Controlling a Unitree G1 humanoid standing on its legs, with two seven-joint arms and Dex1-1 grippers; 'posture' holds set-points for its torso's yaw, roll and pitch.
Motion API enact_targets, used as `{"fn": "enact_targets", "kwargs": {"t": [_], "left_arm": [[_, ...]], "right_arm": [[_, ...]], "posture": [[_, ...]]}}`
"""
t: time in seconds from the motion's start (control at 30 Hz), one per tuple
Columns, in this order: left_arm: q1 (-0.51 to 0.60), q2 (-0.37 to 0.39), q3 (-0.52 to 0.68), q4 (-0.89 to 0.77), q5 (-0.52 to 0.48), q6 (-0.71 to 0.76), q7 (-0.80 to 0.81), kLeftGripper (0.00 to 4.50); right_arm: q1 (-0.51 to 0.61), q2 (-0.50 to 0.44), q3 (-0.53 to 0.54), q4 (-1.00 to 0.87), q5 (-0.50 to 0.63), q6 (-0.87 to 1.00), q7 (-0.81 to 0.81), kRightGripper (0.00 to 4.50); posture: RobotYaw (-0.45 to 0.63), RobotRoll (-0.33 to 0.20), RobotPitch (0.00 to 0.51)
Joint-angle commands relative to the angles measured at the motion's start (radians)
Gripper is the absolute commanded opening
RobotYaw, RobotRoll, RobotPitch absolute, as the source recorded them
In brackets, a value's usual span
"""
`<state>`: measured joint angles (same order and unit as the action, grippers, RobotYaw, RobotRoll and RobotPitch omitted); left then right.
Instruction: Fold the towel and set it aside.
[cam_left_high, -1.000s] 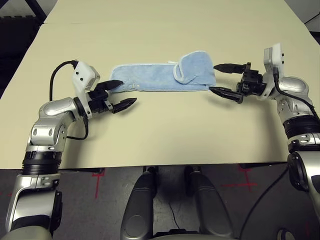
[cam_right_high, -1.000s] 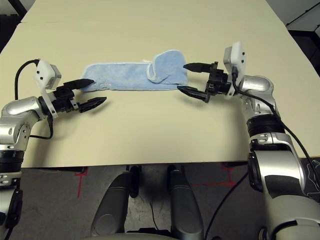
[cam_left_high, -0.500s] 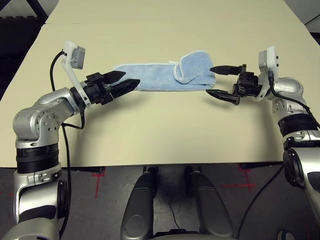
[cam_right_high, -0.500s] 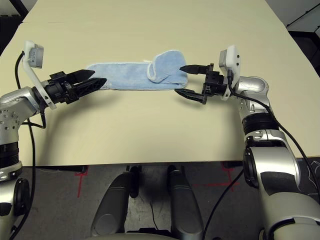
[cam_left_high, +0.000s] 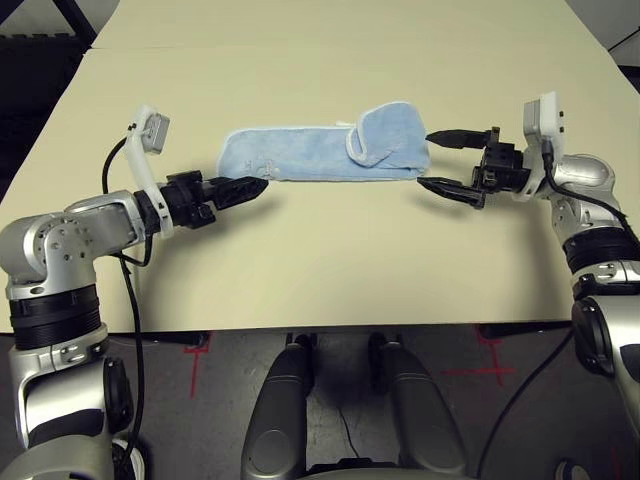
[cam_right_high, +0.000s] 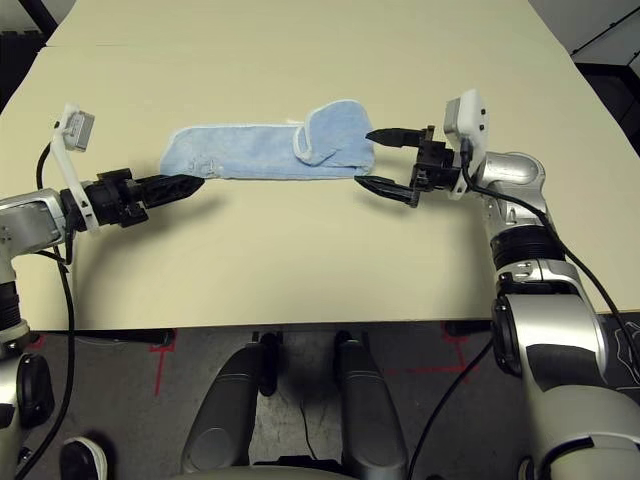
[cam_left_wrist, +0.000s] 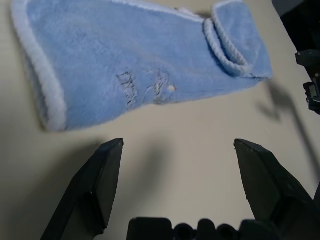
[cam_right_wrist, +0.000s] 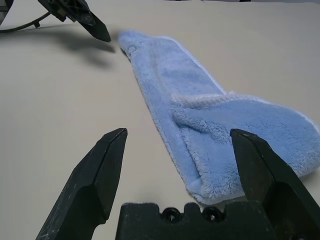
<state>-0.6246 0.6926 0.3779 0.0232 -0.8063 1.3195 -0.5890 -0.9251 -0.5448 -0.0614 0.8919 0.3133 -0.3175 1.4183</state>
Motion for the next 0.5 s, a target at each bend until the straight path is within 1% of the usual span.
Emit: {"fn": "enact_targets", "kwargs": {"t": [0.03,0.2,0.3,0.4,0.5], "left_arm": [[-0.005,-0.007,0.027,0.031,-0.006,0.037,0.03,4.5],[-0.043,-0.065,0.083,0.072,-0.013,0.078,0.097,4.5],[-0.07,-0.102,0.117,0.116,-0.001,0.073,0.147,4.5],[-0.087,-0.12,0.134,0.14,0.006,0.065,0.18,4.5],[-0.092,-0.122,0.133,0.143,0.002,0.069,0.191,4.5]], "right_arm": [[0.022,-0.004,-0.017,-0.015,0.0,-0.001,0.0,4.46],[0.022,-0.002,-0.017,-0.019,0.001,0.0,-0.003,4.46],[0.023,-0.003,-0.016,-0.023,-0.001,0.0,-0.006,4.46],[0.026,-0.004,-0.014,-0.03,-0.001,0.001,-0.008,4.46],[0.027,-0.005,-0.014,-0.033,-0.002,0.002,-0.01,4.46]], "posture": [[0.07,0.0,0.255],[0.07,0.0,0.256],[0.07,0.0,0.256],[0.06,0.0,0.257],[0.06,0.0,0.258]]}}
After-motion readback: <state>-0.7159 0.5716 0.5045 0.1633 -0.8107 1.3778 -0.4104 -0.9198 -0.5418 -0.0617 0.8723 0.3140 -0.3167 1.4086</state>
